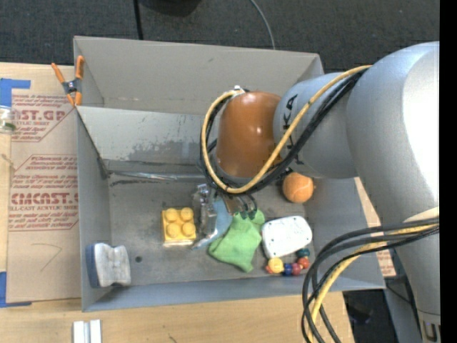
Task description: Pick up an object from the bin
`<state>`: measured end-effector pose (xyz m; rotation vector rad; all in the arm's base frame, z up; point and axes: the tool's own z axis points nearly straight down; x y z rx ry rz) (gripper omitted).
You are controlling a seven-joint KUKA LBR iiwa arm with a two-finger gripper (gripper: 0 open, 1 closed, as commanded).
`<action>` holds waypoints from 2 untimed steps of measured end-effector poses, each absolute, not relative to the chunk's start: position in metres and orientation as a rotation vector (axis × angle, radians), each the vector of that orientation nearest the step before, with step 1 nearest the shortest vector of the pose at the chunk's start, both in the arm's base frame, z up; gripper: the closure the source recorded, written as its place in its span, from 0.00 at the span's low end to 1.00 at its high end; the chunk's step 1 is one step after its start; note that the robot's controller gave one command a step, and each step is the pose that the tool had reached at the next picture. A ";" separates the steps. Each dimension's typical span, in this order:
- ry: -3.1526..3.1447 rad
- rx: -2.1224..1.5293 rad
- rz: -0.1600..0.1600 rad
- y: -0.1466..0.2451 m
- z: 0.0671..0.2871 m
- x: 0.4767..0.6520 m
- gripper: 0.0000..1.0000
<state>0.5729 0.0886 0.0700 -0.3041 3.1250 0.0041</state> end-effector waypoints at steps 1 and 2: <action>3.125 -0.304 0.005 0.089 0.070 0.573 0.00; 3.125 -0.304 0.005 0.089 0.070 0.573 0.00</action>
Offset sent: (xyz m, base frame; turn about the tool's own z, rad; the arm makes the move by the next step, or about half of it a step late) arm 0.0000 0.0000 0.0000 0.0000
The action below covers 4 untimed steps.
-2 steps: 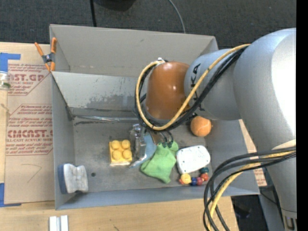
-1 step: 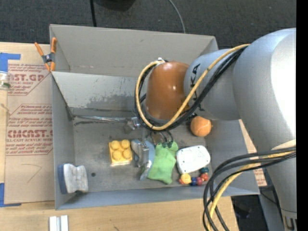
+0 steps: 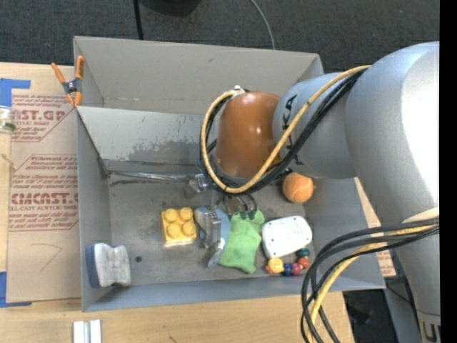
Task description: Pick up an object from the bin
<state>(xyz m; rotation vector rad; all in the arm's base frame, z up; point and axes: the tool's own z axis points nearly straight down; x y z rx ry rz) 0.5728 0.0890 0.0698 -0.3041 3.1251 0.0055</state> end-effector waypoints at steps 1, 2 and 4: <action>3.131 -0.181 0.006 0.088 0.070 0.559 0.00; 3.142 0.007 0.006 0.093 0.070 0.537 0.00; 3.138 0.053 0.009 0.103 0.070 0.591 1.00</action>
Offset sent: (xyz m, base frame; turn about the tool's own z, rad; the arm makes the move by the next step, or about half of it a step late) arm -0.0458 0.0075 0.0009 -0.0105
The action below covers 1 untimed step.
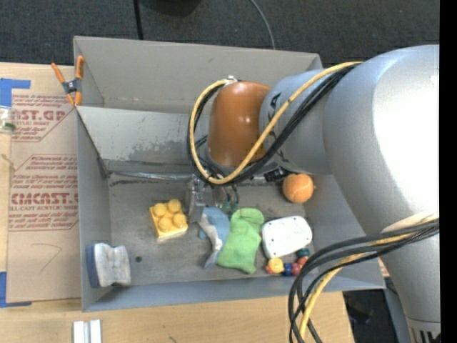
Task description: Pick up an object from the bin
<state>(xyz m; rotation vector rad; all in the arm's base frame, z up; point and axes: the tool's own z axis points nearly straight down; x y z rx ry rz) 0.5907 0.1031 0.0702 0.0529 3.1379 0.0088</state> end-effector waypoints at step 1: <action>3.139 0.053 0.009 0.103 0.070 0.590 0.00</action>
Offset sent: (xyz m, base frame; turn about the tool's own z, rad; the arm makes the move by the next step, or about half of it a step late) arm 0.0000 0.0000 0.0000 0.0000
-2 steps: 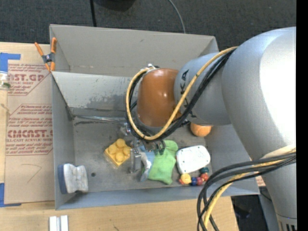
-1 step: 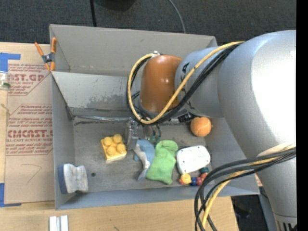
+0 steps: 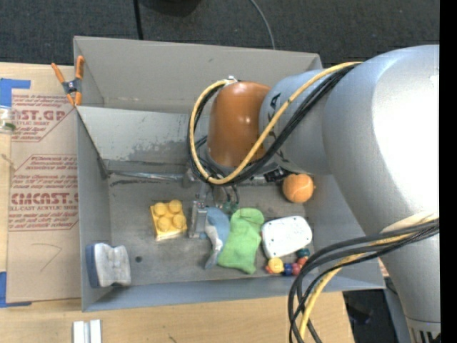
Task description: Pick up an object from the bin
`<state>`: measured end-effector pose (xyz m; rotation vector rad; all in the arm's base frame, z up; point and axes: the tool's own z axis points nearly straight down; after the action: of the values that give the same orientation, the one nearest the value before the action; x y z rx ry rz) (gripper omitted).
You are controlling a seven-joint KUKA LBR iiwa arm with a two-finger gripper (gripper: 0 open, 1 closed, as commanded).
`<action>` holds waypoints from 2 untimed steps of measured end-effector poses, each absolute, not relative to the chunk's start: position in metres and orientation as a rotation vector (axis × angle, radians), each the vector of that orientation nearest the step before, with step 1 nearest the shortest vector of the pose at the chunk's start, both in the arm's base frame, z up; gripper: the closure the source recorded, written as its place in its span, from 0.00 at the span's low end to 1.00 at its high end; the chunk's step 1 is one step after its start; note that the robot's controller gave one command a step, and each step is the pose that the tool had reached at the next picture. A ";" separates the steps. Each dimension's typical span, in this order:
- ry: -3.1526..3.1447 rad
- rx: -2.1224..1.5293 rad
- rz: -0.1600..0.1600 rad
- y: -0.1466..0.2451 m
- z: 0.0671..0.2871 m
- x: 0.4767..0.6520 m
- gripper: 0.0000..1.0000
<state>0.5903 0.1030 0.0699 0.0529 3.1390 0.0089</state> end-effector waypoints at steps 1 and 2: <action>3.139 0.053 0.009 0.103 0.070 0.590 0.00; 3.132 0.149 0.007 0.113 0.070 0.577 0.00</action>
Offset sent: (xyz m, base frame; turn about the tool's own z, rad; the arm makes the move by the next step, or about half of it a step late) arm -0.0573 0.0540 0.0001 0.1970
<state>0.5766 0.1132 0.0699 0.1487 3.1325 0.0066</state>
